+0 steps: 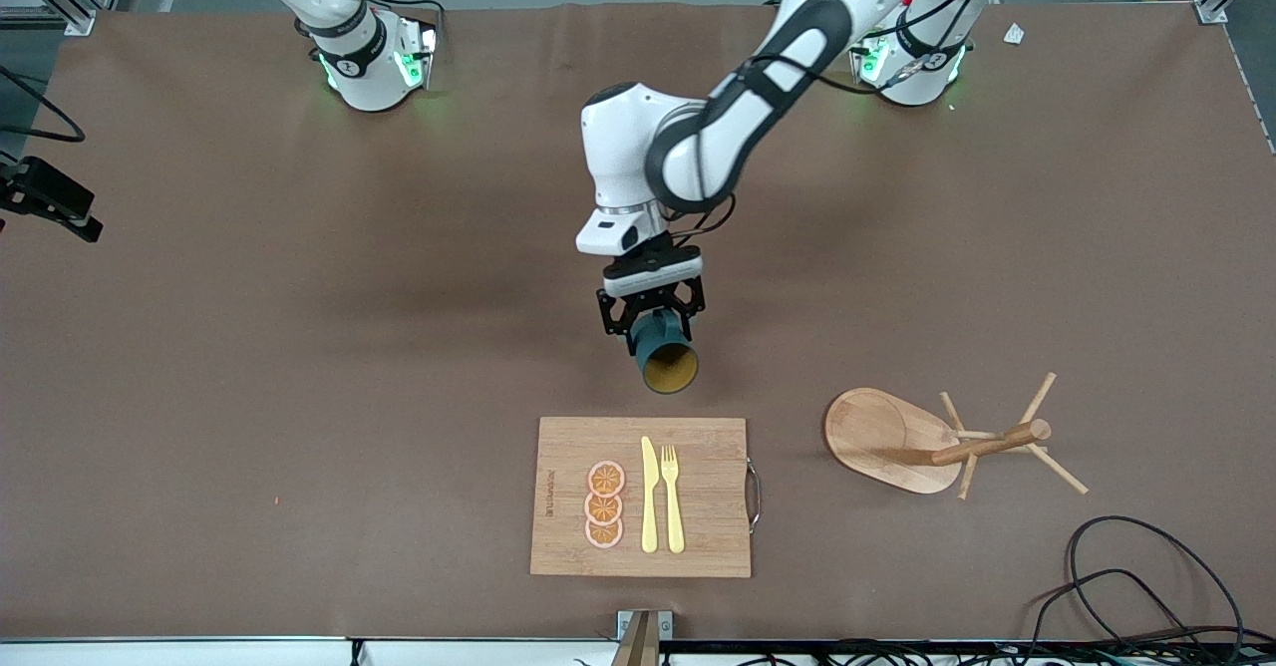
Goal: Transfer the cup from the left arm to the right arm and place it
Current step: 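Lift the teal mug off the stand and carry it to mid-table, then lower the teal mug upright onto the table with the left gripper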
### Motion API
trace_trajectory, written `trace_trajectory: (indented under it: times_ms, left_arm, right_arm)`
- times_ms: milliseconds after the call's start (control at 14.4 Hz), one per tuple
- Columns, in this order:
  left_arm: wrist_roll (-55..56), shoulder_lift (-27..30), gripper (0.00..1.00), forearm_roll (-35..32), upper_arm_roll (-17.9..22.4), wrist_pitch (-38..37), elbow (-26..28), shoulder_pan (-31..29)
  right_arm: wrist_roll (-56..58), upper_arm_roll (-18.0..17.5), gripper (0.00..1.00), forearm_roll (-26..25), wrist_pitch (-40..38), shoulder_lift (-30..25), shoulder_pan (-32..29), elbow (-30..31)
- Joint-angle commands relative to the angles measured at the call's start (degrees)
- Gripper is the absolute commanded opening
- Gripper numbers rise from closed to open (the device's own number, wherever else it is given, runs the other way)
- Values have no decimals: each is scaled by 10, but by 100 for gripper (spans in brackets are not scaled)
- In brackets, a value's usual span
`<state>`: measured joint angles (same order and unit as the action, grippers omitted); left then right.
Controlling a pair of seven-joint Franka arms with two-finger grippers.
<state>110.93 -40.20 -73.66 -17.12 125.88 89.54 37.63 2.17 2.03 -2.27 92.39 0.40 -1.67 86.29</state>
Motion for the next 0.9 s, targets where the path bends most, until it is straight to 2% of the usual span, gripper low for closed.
trace_trajectory:
  times_ms: [0, 208, 417, 833]
  left_arm:
    - [55, -47, 72, -81, 7, -57, -38, 38]
    - [126, -85, 72, -152, 11, -107, -41, 77]
    - [246, -145, 72, -239, 47, -176, -59, 139]
    - [266, -175, 74, -262, 53, -209, -60, 169]
  right_arm:
    - [5, -3, 100, -6, 6, -12, -4, 13]
    - [5, -3, 100, -6, 6, -12, -4, 13]
    - [5, -3, 100, -6, 6, -12, -4, 14]
    - [5, -3, 100, -6, 6, -12, -3, 13]
